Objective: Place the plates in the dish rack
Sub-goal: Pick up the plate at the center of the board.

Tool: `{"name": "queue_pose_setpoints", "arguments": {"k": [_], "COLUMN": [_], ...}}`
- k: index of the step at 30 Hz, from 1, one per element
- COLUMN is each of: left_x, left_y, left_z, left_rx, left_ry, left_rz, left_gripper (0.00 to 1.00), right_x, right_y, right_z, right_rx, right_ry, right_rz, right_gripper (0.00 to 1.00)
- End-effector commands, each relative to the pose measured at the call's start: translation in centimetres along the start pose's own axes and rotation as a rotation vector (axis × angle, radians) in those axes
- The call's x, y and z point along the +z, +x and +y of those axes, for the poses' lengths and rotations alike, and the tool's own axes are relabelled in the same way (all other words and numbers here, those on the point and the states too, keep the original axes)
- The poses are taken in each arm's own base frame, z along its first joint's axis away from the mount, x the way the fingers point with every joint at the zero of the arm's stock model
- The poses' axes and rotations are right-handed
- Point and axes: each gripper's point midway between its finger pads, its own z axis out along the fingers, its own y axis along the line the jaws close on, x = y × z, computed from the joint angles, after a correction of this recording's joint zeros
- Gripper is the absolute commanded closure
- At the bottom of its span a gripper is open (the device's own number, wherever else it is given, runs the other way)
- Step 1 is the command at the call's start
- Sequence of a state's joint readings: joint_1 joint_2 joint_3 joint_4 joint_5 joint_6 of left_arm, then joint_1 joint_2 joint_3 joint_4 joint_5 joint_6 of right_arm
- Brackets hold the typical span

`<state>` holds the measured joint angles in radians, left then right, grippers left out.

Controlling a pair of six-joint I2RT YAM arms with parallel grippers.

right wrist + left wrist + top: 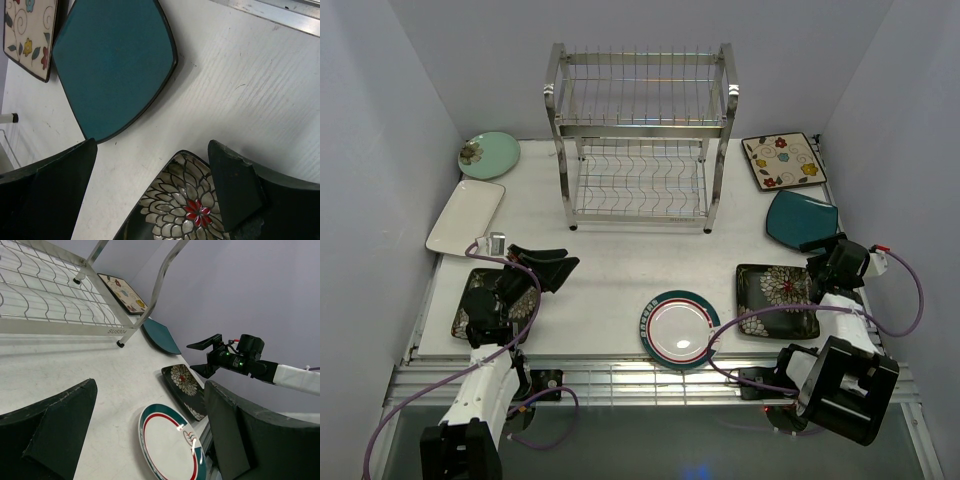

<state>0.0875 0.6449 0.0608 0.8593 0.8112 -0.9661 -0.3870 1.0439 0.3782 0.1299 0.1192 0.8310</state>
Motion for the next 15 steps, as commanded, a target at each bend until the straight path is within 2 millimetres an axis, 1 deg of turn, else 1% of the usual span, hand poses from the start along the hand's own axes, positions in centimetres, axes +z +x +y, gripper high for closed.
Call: {"name": "queue_pose_setpoints", "arguments": {"k": [1,4,6,15], "left_x": [0.0,0.0,0.0,0.0], "left_y": [-0.1,0.0,0.0,0.1], "left_z": [0.0,0.2,0.3,0.5], "left_rx": [-0.009,-0.015,-0.017,-0.023], "left_ry": [-0.006,-0.012,-0.015,-0.021], "left_rz": [-0.009,-0.008,-0.01,-0.006], "left_gripper": [0.02,0.02,0.02,0.02], "right_x": [0.0,0.3,0.5,2.3], "right_y": [-2.7,-2.5,-2.4,-1.3], "right_z": [1.1,0.6,0.7,0.1], "right_rx": [0.006,0.02,0.025,0.028], "right_ry": [-0.003,0.02,0.011,0.039], "right_rz": [-0.093,-0.086,-0.086,-0.038], "right_gripper": [0.03,0.03,0.03,0.02]}}
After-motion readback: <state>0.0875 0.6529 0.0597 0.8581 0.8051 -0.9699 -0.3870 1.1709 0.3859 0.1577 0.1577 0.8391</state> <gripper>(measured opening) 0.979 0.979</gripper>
